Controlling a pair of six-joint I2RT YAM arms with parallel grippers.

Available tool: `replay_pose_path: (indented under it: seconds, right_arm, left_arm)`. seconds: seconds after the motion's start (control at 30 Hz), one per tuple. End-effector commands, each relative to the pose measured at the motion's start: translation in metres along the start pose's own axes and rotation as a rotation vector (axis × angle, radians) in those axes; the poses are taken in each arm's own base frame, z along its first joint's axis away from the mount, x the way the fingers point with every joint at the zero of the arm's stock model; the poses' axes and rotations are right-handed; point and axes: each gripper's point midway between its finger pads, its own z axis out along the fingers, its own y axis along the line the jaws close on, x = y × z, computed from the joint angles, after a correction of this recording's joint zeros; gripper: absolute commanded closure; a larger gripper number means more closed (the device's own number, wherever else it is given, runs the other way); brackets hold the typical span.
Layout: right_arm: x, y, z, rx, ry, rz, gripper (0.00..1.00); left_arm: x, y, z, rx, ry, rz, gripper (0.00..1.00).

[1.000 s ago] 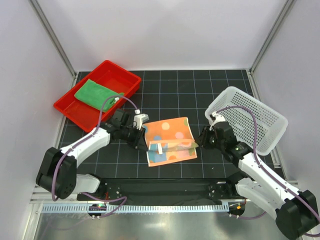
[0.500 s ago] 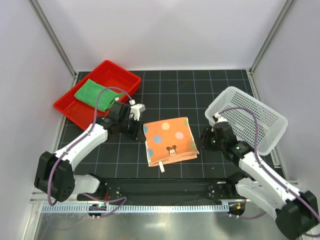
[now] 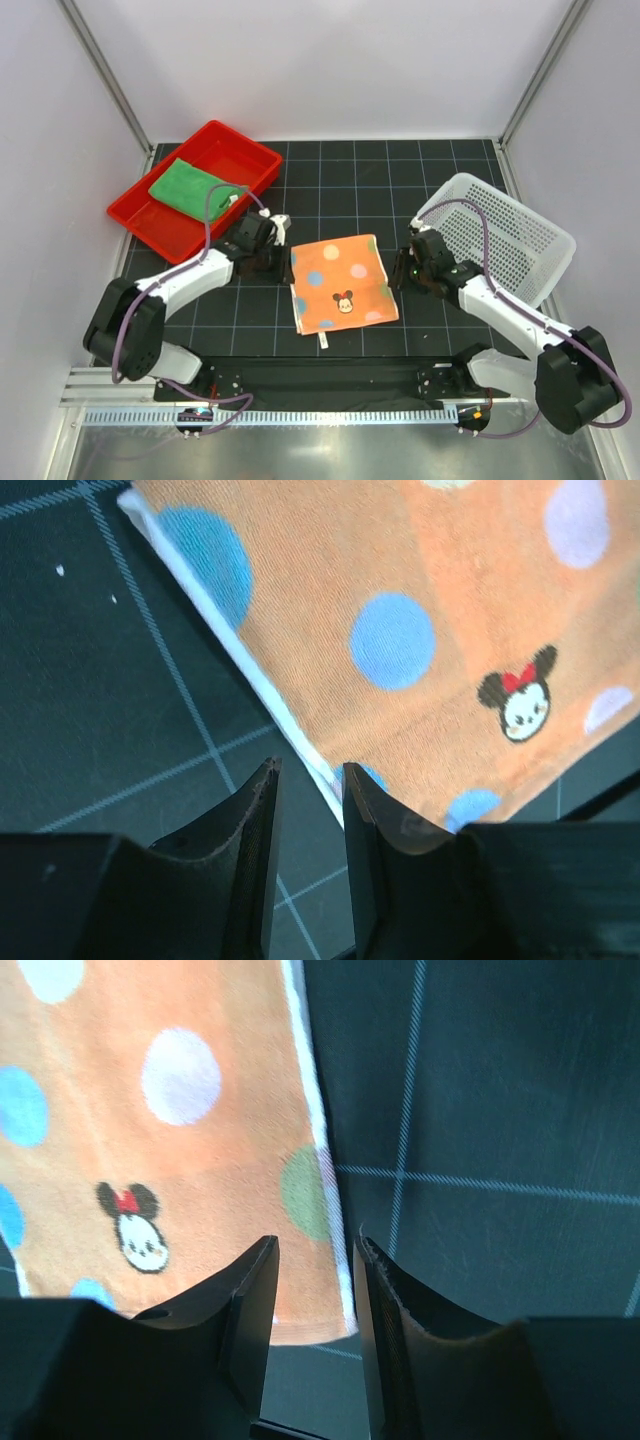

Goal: Fold and stack the towels
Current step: Fold the towel

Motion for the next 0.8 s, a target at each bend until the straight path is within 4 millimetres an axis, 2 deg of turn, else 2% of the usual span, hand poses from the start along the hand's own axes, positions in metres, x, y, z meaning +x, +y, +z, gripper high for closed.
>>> replay_pose_path:
  seconds: [0.0,0.03,0.07,0.13,0.17,0.23,0.27,0.33,0.37,0.5,0.6,0.7,0.77]
  right_arm:
    - [-0.055,0.039,-0.009,-0.129,-0.152,-0.096,0.57]
    - [-0.058,0.041,0.0,-0.121,-0.137,-0.112,0.57]
    - [-0.075,0.051,-0.002,-0.136,-0.163,-0.13,0.58]
    - [-0.087,0.058,0.006,-0.148,-0.153,-0.179,0.58]
    - [-0.1,0.064,0.016,-0.143,-0.14,-0.189,0.58]
    - [-0.111,0.064,0.025,-0.143,-0.117,-0.2,0.58]
    - [-0.12,0.065,0.037,-0.139,-0.098,-0.205,0.58]
    - [-0.136,0.065,0.044,-0.164,-0.087,-0.19,0.57]
    - [-0.133,0.063,0.055,-0.172,-0.055,-0.183,0.57]
    - [-0.137,0.054,0.072,-0.155,-0.009,-0.172,0.57]
    - [-0.134,0.053,0.08,-0.171,0.019,-0.159,0.57]
    - [-0.127,0.049,0.092,-0.161,0.052,-0.158,0.57]
    - [-0.122,0.047,0.099,-0.161,0.07,-0.153,0.57]
  left_arm:
    - [-0.05,-0.006,0.013,-0.012,-0.122,0.031,0.66]
    - [-0.053,-0.005,0.016,-0.019,-0.121,0.033,0.66]
    - [-0.051,0.0,0.027,-0.036,-0.094,0.031,0.66]
    - [-0.061,0.004,0.031,-0.05,-0.109,0.024,0.66]
    - [-0.062,0.005,0.035,-0.05,-0.109,0.018,0.66]
    - [-0.066,0.007,0.042,-0.036,-0.116,0.005,0.65]
    - [-0.069,0.009,0.042,-0.037,-0.121,-0.003,0.65]
    - [-0.072,0.015,0.045,-0.051,-0.118,-0.018,0.64]
    - [-0.075,0.022,0.044,-0.066,-0.123,-0.032,0.64]
    - [-0.085,0.034,0.039,-0.061,-0.14,-0.054,0.64]
    - [-0.092,0.031,0.038,-0.031,-0.146,-0.039,0.64]
    - [-0.092,0.026,0.041,0.002,-0.126,-0.028,0.64]
    - [-0.088,0.029,0.045,-0.01,-0.106,-0.03,0.64]
